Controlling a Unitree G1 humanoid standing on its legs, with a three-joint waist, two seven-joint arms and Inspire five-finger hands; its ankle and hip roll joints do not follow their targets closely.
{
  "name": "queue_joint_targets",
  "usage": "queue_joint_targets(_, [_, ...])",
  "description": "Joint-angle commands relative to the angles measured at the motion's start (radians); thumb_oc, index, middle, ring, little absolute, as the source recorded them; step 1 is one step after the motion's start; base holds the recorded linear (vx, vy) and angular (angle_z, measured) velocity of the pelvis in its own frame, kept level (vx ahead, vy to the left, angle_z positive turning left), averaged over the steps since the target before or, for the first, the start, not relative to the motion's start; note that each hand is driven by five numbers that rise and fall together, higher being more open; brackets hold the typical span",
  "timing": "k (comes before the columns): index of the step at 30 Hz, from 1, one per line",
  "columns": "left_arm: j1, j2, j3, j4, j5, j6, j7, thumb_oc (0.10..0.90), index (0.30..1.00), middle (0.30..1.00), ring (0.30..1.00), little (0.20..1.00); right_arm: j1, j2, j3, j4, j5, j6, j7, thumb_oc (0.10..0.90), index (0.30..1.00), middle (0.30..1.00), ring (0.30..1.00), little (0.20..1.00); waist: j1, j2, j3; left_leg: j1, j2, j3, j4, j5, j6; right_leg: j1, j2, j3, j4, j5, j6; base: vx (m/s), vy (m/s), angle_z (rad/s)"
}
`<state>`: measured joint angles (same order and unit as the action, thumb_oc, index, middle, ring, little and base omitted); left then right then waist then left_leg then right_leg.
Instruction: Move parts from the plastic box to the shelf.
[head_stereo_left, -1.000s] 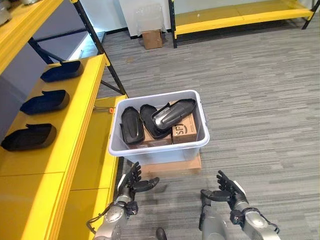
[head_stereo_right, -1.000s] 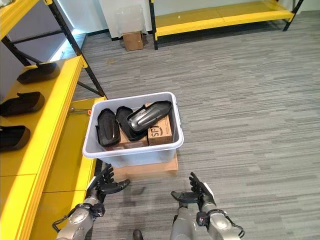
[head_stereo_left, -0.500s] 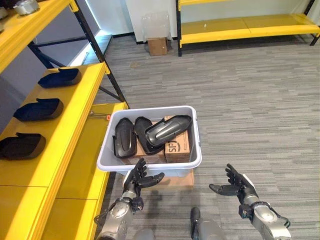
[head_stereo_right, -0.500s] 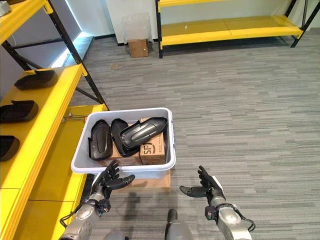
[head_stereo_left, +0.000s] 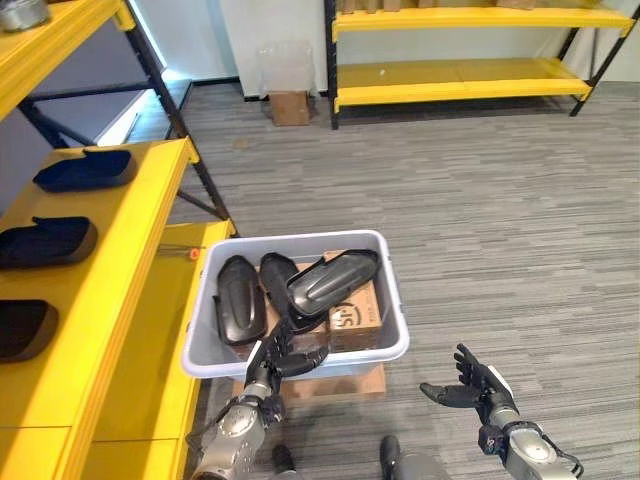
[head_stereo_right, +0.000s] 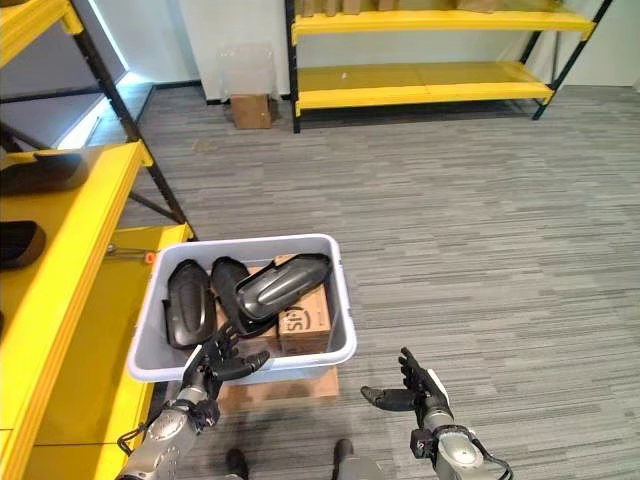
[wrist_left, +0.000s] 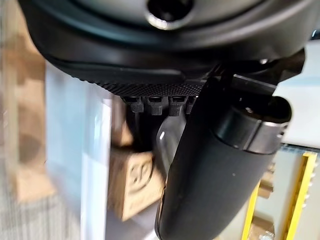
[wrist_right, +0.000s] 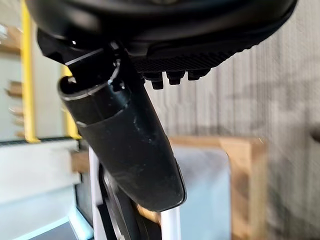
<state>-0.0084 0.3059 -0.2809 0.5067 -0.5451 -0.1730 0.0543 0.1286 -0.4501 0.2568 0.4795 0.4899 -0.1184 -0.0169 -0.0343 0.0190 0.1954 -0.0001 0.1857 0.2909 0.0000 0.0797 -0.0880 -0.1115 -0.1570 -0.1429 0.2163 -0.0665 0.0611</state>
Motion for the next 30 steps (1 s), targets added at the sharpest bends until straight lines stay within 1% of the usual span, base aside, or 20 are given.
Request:
queue_joint_targets(1, [-0.040,0.061,0.023,-0.098,0.000,-0.087,0.006,0.900,1.000,1.000,1.000,1.000,-0.068,-0.007,-0.042,-0.102,-0.021,-0.079,-0.004,0.900,1.000,1.000,1.000,1.000,0.019,-0.037,-0.037,-0.104,0.037,-0.039,0.136,-0.025,-0.030,0.124,-0.151,0.007,-0.093,0.026,0.107,0.10,0.124,-0.04])
queue_joint_targets(2, [-0.041,0.062,0.023,-0.098,0.000,-0.087,0.006,0.900,1.000,1.000,1.000,1.000,-0.068,-0.007,-0.042,-0.102,-0.021,-0.079,-0.005,0.900,1.000,1.000,1.000,1.000,0.019,-0.037,-0.038,-0.106,0.037,-0.039,0.139,-0.027,-0.029,0.123,-0.152,0.007,-0.093,0.026,0.107,0.10,0.089,0.00])
queue_joint_targets(3, [-0.048,0.066,0.027,-0.092,0.002,-0.091,0.012,0.900,1.000,1.000,1.000,1.000,-0.076,-0.008,-0.043,-0.113,-0.023,-0.085,-0.006,0.900,1.000,1.000,1.000,1.000,0.020,-0.042,-0.038,-0.113,0.027,-0.033,0.158,-0.048,-0.021,0.114,-0.165,0.008,-0.091,0.040,0.115,0.09,0.076,0.03])
queue_joint_targets(4, [-0.051,0.065,0.027,-0.089,-0.001,-0.091,0.012,0.900,1.000,1.000,1.000,1.000,-0.080,-0.007,-0.044,-0.111,-0.025,-0.086,-0.005,0.900,1.000,1.000,1.000,1.000,0.020,-0.044,-0.037,-0.116,0.025,-0.030,0.166,-0.054,-0.018,0.111,-0.169,0.007,-0.090,0.046,0.117,0.12,0.087,0.05])
queue_joint_targets(8, [-0.048,0.068,0.034,-0.085,0.005,-0.091,0.009,0.900,1.000,1.000,1.000,1.000,-0.079,-0.021,-0.057,-0.142,-0.041,-0.092,-0.005,0.900,1.000,1.000,1.000,1.000,0.017,-0.052,-0.043,-0.109,0.023,-0.024,0.170,-0.061,-0.016,0.119,-0.174,0.003,-0.099,0.064,0.122,0.09,0.021,-0.03])
queue_joint_targets(15, [-0.032,0.065,0.041,-0.091,0.013,-0.084,-0.006,0.900,1.000,1.000,1.000,1.000,-0.077,-0.041,-0.075,-0.182,-0.083,-0.098,-0.008,0.900,1.000,1.000,1.000,1.000,0.014,-0.057,-0.059,-0.078,0.029,-0.015,0.141,-0.039,-0.028,0.136,-0.167,-0.012,-0.123,0.068,0.123,0.07,-0.022,-0.04])
queue_joint_targets(16, [-0.027,0.063,0.046,-0.091,0.021,-0.083,-0.012,0.900,1.000,1.000,1.000,1.000,-0.082,-0.056,-0.088,-0.205,-0.113,-0.106,-0.015,0.900,1.000,1.000,1.000,1.000,0.015,-0.057,-0.060,-0.070,0.035,-0.016,0.138,-0.031,-0.032,0.141,-0.162,-0.015,-0.127,0.064,0.122,0.06,-0.044,-0.03])
queue_joint_targets(18, [-0.023,0.062,0.049,-0.094,0.026,-0.081,-0.015,0.900,1.000,1.000,1.000,1.000,-0.084,-0.064,-0.097,-0.223,-0.127,-0.109,-0.017,0.900,1.000,1.000,1.000,1.000,0.015,-0.057,-0.061,-0.064,0.037,-0.015,0.132,-0.025,-0.035,0.145,-0.159,-0.016,-0.130,0.063,0.122,0.05,-0.036,-0.03])
queue_joint_targets(20, [-0.012,0.060,0.057,-0.107,0.035,-0.075,-0.029,0.900,1.000,1.000,1.000,1.000,-0.101,-0.094,-0.131,-0.269,-0.180,-0.118,-0.026,0.900,1.000,1.000,1.000,1.000,0.017,-0.057,-0.063,-0.053,0.042,-0.013,0.119,-0.013,-0.040,0.150,-0.152,-0.020,-0.133,0.059,0.120,0.07,-0.049,-0.03])
queue_joint_targets(21, [-0.007,0.058,0.053,-0.105,0.046,-0.069,-0.045,0.900,1.000,1.000,1.000,1.000,-0.139,-0.132,-0.154,-0.321,-0.232,-0.125,-0.040,0.900,1.000,1.000,1.000,1.000,0.021,-0.056,-0.061,-0.051,0.045,-0.016,0.108,-0.008,-0.042,0.155,-0.147,-0.028,-0.138,0.054,0.119,0.08,-0.059,0.00])
queue_joint_targets(23, [-0.005,0.059,0.044,-0.109,0.048,-0.067,-0.052,0.900,1.000,1.000,1.000,1.000,-0.178,-0.151,-0.152,-0.341,-0.247,-0.125,-0.044,0.900,1.000,1.000,1.000,1.000,0.026,-0.055,-0.058,-0.054,0.046,-0.021,0.101,-0.005,-0.044,0.155,-0.145,-0.033,-0.141,0.051,0.119,0.04,-0.045,0.01])
queue_joint_targets(24, [-0.002,0.062,0.031,-0.118,0.046,-0.061,-0.060,0.900,1.000,1.000,1.000,1.000,-0.218,-0.168,-0.138,-0.359,-0.263,-0.121,-0.049,0.900,1.000,1.000,1.000,1.000,0.035,-0.056,-0.054,-0.061,0.046,-0.027,0.102,-0.007,-0.044,0.155,-0.144,-0.038,-0.144,0.048,0.117,0.01,-0.040,0.00])
queue_joint_targets(27, [0.001,0.069,0.019,-0.129,0.043,-0.057,-0.065,0.900,1.000,1.000,1.000,1.000,-0.279,-0.176,-0.112,-0.364,-0.267,-0.116,-0.061,0.900,1.000,1.000,1.000,1.000,0.044,-0.055,-0.046,-0.073,0.046,-0.034,0.108,-0.008,-0.044,0.155,-0.143,-0.046,-0.145,0.046,0.116,-0.01,-0.010,0.03])
queue_joint_targets(30, [-0.004,0.081,-0.005,-0.149,0.037,-0.049,-0.060,0.900,1.000,1.000,1.000,1.000,-0.429,-0.173,-0.040,-0.361,-0.284,-0.098,-0.091,0.900,1.000,1.000,1.000,1.000,0.067,-0.054,-0.030,-0.095,0.041,-0.046,0.112,-0.015,-0.041,0.148,-0.142,-0.053,-0.148,0.045,0.113,-0.03,-0.005,0.11])
